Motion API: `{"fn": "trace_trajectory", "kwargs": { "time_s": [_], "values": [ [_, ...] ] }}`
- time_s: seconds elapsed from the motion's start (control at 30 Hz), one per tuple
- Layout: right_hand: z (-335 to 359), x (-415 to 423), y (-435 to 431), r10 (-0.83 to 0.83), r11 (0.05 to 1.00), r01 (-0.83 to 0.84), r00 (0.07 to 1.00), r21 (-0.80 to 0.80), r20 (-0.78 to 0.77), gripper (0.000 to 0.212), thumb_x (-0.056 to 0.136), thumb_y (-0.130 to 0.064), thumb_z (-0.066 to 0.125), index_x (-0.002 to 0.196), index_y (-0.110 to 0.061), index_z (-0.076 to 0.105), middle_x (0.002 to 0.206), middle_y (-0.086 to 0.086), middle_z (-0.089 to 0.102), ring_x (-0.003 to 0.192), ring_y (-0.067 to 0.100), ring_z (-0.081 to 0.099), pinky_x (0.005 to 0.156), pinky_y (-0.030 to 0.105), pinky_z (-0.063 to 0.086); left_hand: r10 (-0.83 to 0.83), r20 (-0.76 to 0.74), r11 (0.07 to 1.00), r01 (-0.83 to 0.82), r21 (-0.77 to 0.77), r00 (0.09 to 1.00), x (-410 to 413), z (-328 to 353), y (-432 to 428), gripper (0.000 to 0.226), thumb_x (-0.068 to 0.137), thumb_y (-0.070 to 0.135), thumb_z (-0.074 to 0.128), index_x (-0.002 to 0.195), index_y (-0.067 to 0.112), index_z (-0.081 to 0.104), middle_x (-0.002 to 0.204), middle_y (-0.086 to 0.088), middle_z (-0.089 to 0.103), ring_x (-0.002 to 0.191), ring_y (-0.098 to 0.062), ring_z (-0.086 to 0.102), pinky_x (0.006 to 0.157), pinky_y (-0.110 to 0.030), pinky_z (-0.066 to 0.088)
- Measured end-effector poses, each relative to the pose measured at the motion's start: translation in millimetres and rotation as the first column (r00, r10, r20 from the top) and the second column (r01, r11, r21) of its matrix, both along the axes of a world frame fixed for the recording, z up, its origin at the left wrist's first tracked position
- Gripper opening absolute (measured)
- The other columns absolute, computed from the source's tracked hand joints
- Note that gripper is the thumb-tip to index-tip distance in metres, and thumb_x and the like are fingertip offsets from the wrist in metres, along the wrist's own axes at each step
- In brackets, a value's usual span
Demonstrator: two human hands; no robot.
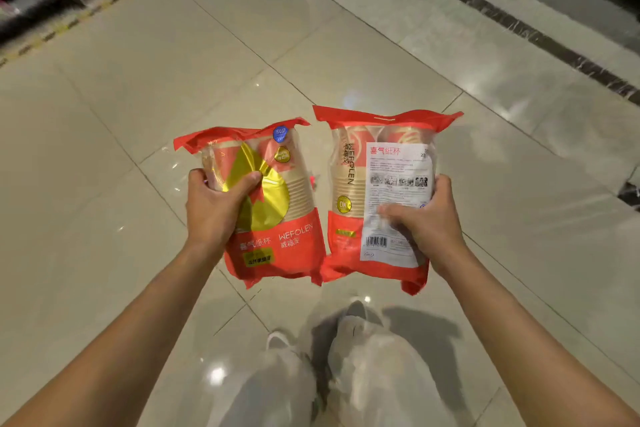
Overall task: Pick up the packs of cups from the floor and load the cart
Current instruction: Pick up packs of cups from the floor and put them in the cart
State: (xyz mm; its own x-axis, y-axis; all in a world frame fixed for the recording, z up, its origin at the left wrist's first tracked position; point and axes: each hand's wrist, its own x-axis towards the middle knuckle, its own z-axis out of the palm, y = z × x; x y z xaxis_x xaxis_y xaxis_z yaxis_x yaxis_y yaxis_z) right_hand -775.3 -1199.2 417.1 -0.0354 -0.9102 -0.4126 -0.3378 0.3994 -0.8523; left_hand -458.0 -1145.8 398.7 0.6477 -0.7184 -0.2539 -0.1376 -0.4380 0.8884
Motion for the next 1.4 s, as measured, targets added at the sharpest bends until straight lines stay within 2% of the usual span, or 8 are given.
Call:
{"fn": "trace_trajectory", "kwargs": {
  "time_s": [0.3,0.4,0.57,0.77,0.87,1.0,1.17,1.4],
  "values": [
    [284,65,129,0.366,0.908,-0.338,0.927,-0.248,0.078,0.081,0.058,-0.025,0.095,0.12,-0.026,0.044,0.116,-0.007,0.063,0.102,0.01,0.068,0.08,0.031,0.057,0.306,0.145,0.946,-0.283,-0.159,0.941,5,316,224,0.085,0.051,0.07,0.087,0.117,0.032,0.05,0.112,0.008,0.068,0.099,-0.017,0.071,0.086,-0.051,0.062],
    [331,78,193,0.543,0.817,-0.488,0.83,-0.307,0.128,0.083,0.053,-0.032,0.094,0.119,-0.028,0.044,0.115,-0.01,0.064,0.101,0.008,0.068,0.075,0.025,0.056,0.496,0.179,0.86,-0.453,-0.233,0.85,-15,368,333,0.075,0.05,0.069,0.088,0.107,0.038,0.052,0.11,0.008,0.069,0.097,-0.016,0.072,0.086,-0.052,0.061],
    [384,95,314,0.784,0.614,-0.7,0.595,-0.364,0.178,0.091,0.041,-0.046,0.087,0.121,-0.033,0.045,0.118,-0.01,0.066,0.101,0.01,0.071,0.086,0.041,0.061,0.757,0.179,0.648,-0.684,-0.334,0.629,-67,426,517,0.072,0.045,0.066,0.09,0.104,0.04,0.055,0.11,0.007,0.072,0.098,-0.014,0.073,0.089,-0.051,0.06],
    [409,113,492,0.952,0.302,-0.874,0.255,-0.382,0.169,0.086,0.041,-0.04,0.09,0.116,-0.037,0.047,0.11,-0.01,0.071,0.09,0.005,0.074,0.083,0.042,0.062,0.946,0.11,0.323,-0.865,-0.385,0.304,-156,440,737,0.083,0.038,0.073,0.09,0.105,0.036,0.057,0.099,0.01,0.075,0.086,-0.003,0.073,0.075,-0.034,0.061],
    [407,118,598,0.984,0.141,-0.911,0.086,-0.388,0.156,0.076,0.054,-0.018,0.097,0.11,-0.037,0.049,0.109,-0.006,0.071,0.086,0.004,0.074,0.077,0.037,0.06,0.986,0.09,0.167,-0.903,-0.395,0.142,-205,431,846,0.081,0.04,0.072,0.09,0.105,0.035,0.058,0.095,0.015,0.075,0.085,-0.005,0.074,0.067,-0.021,0.056],
    [389,116,749,0.981,-0.029,-0.935,-0.095,-0.354,0.17,0.074,0.06,-0.002,0.094,0.108,-0.038,0.05,0.104,-0.005,0.073,0.082,0.006,0.076,0.062,0.026,0.06,0.998,0.056,-0.005,-0.939,-0.343,-0.025,-267,415,996,0.095,0.042,0.073,0.09,0.122,0.035,0.056,0.113,0.007,0.074,0.102,-0.018,0.073,0.089,-0.05,0.059],
    [367,97,946,0.942,-0.2,-0.936,-0.265,-0.29,0.207,0.076,0.049,-0.011,0.095,0.11,-0.031,0.053,0.1,-0.001,0.075,0.08,0.009,0.077,0.064,0.029,0.058,0.968,0.118,-0.19,-0.952,-0.242,-0.223,-344,398,1166,0.104,0.041,0.078,0.082,0.131,0.034,0.052,0.12,0.008,0.07,0.107,-0.02,0.069,0.094,-0.053,0.056],
    [354,97,1118,0.904,-0.306,-0.935,-0.344,-0.179,0.254,0.071,0.058,-0.003,0.094,0.111,-0.027,0.055,0.101,0.0,0.074,0.074,0.009,0.076,0.051,0.019,0.056,0.942,0.102,-0.3,-0.94,-0.164,-0.319,-382,389,1330,0.096,0.044,0.08,0.082,0.125,0.038,0.052,0.114,0.01,0.071,0.096,-0.012,0.072,0.085,-0.049,0.061]
  ]
}}
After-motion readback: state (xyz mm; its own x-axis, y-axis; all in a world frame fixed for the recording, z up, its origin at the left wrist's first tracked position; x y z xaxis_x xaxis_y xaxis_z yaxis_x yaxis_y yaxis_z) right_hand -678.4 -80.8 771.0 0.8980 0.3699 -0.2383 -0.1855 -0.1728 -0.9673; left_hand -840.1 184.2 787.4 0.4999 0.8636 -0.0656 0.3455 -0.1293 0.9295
